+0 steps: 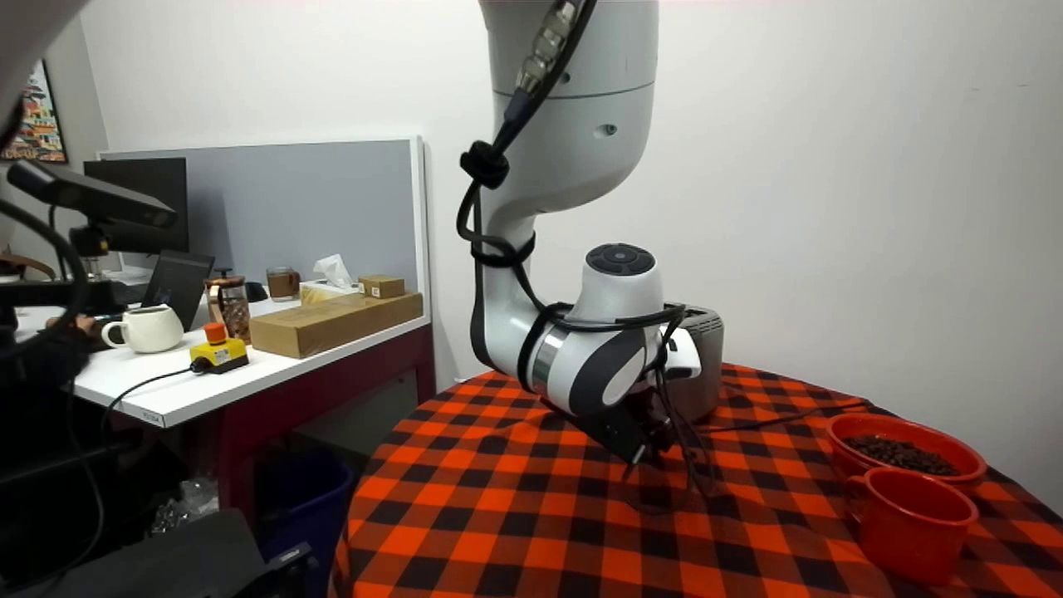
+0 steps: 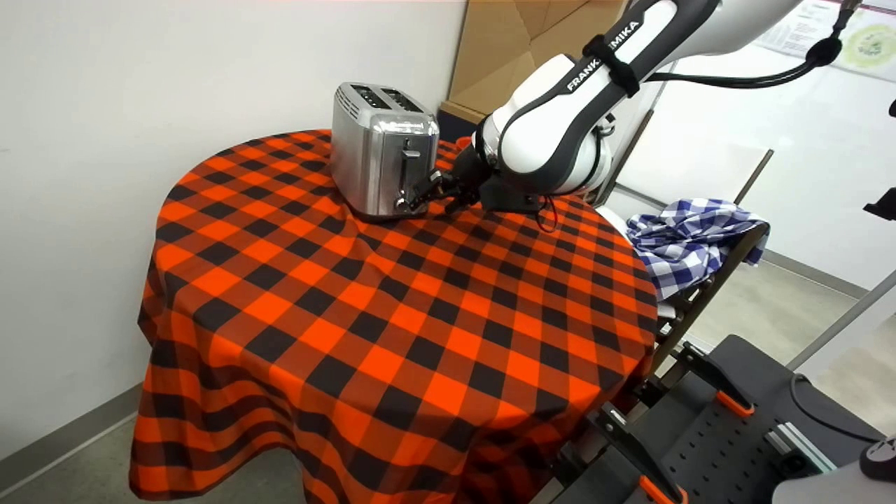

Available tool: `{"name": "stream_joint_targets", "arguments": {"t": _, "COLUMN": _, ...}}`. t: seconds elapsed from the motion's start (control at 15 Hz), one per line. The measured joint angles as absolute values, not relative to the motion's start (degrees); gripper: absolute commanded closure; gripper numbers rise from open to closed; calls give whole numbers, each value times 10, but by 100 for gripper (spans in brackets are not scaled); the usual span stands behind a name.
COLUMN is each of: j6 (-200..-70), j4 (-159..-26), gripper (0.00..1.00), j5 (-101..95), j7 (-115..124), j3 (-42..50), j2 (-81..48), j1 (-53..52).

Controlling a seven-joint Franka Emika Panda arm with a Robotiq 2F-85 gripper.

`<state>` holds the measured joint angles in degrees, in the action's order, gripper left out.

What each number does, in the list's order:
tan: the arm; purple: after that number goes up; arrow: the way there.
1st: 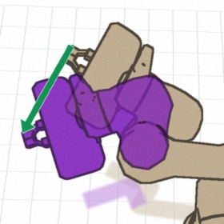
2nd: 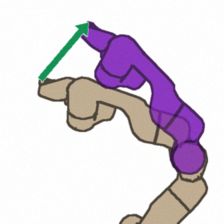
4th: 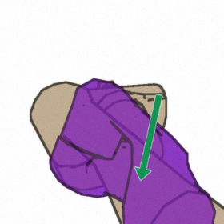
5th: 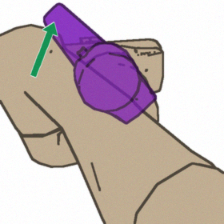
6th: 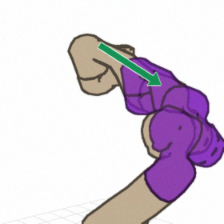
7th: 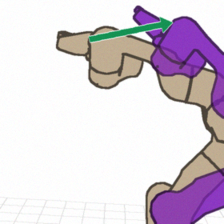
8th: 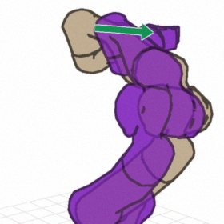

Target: Turn off the toaster

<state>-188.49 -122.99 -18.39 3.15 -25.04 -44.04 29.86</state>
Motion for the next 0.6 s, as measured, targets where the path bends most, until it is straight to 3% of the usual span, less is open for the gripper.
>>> {"name": "stream_joint_targets", "arguments": {"t": 0.33, "j6": -1738, "j4": -1247, "gripper": 0, "j5": -95, "j7": 5, "j3": -392, "j2": -422, "j1": 402}}
{"name": "stream_joint_targets", "arguments": {"t": 0.6, "j6": -1599, "j4": -1277, "gripper": 0, "j5": -7, "j7": -13, "j3": -403, "j2": -340, "j1": 382}}
